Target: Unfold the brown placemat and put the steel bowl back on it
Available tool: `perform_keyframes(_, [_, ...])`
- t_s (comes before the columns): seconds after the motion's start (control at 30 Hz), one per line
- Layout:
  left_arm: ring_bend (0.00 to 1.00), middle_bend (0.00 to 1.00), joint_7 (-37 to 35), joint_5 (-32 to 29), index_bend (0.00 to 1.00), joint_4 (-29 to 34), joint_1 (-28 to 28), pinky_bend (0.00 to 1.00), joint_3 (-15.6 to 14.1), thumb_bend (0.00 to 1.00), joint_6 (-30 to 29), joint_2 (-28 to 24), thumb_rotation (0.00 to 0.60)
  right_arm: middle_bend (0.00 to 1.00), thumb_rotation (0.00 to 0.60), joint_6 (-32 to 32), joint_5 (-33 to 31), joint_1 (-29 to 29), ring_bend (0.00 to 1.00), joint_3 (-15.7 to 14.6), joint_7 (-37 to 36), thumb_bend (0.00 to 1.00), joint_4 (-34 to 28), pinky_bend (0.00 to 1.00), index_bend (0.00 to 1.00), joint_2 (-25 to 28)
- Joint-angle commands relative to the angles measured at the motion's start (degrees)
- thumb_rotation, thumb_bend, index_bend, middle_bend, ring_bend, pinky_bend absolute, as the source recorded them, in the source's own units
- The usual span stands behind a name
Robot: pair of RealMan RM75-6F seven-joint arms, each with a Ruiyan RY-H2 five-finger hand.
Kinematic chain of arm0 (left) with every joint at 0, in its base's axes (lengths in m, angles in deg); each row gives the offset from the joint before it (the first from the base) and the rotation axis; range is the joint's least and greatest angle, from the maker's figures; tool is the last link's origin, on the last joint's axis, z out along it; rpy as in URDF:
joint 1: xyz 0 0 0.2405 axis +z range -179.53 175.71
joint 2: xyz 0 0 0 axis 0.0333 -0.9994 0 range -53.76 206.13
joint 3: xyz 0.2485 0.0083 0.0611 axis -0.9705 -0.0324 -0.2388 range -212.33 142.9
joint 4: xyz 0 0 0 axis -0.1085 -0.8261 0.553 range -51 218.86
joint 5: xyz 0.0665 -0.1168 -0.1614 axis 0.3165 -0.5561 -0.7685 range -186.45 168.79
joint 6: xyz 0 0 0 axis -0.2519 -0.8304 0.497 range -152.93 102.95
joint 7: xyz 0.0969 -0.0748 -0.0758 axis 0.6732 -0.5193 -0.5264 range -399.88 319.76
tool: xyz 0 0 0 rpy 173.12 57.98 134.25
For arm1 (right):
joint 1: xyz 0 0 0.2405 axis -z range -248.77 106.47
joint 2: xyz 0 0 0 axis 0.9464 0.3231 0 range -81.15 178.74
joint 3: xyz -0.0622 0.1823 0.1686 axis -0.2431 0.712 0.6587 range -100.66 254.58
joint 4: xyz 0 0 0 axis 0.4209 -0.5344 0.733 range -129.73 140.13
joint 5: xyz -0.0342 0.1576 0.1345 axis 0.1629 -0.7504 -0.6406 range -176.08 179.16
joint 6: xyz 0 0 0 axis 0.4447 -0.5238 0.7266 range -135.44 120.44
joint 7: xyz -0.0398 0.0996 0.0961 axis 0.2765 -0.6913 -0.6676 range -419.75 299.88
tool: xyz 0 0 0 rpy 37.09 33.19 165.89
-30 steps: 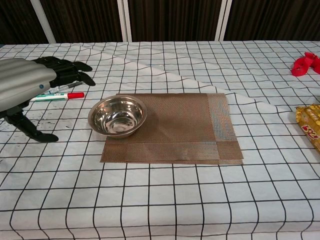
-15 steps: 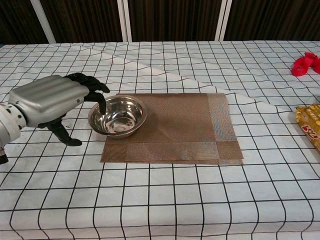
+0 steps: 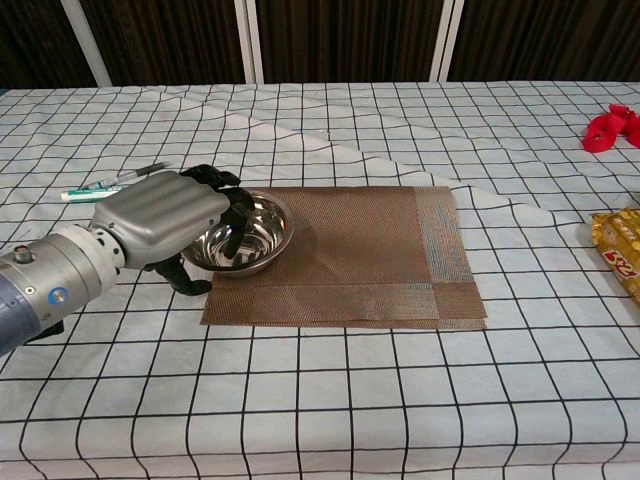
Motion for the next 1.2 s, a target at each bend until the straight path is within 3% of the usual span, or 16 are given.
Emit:
perform_keyframes(0.03, [0.01, 0.21, -0.68, 0.94, 0.63, -1.39, -0.68, 0.05, -0.02, 0.31, -0.64, 1.23, 0.6, 0.0, 0.6, -0.07, -0.03, -0.02, 0.0, -0.02, -0.04, 0.12, -0.06, 0.17, 0.0, 0.03])
perform_keyframes(0.23, [0.03, 0.25, -1.91, 3.34, 0.71, -3.73, -0.98, 0.07, -0.38, 0.47, -2.94, 1.94, 0.6, 0.0, 0.6, -0.12, 0.0, -0.01, 0.0, -0.08, -0.09, 0.12, -0.16, 0.17, 0.0, 0.12])
perform_keyframes(0.4, [0.04, 0.26, -2.99, 4.33, 0.73, -3.32, -0.62, 0.07, -0.09, 0.49, -4.82, 0.1, 0.6, 0.0, 0.6, -0.11, 0.05, 0.01, 0.0, -0.11, -0.16, 0.13, -0.16, 0.17, 0.0, 0.17])
perform_keyframes(0.67, [0.04, 0.26, -5.82, 4.98, 0.73, 0.22, 0.9, 0.07, 2.03, 0.49, -8.9, -9.13, 0.6, 0.0, 0.6, 0.04, 0.22, 0.08, 0.0, -0.2, -0.1, 0.13, -0.15, 0.17, 0.0, 0.19])
perform_keyframes(0.93, [0.04, 0.25, -10.06, 0.2, 0.73, -1.58, 3.67, 0.07, 4.43, 0.49, -9.9, -17.87, 0.6, 0.0, 0.6, -0.09, 0.0, 0.1, 0.0, -0.19, 0.41, 0.13, -0.31, 0.17, 0.0, 0.2])
perform_keyframes(1.2, [0.03, 0.25, -14.6, -7.89, 0.72, -10.11, 6.5, 0.07, 4.75, 0.49, -6.25, -19.53, 0.6, 0.0, 0.6, -0.29, -0.34, 0.06, 0.0, -0.12, 1.2, 0.13, -0.41, 0.17, 0.0, 0.18])
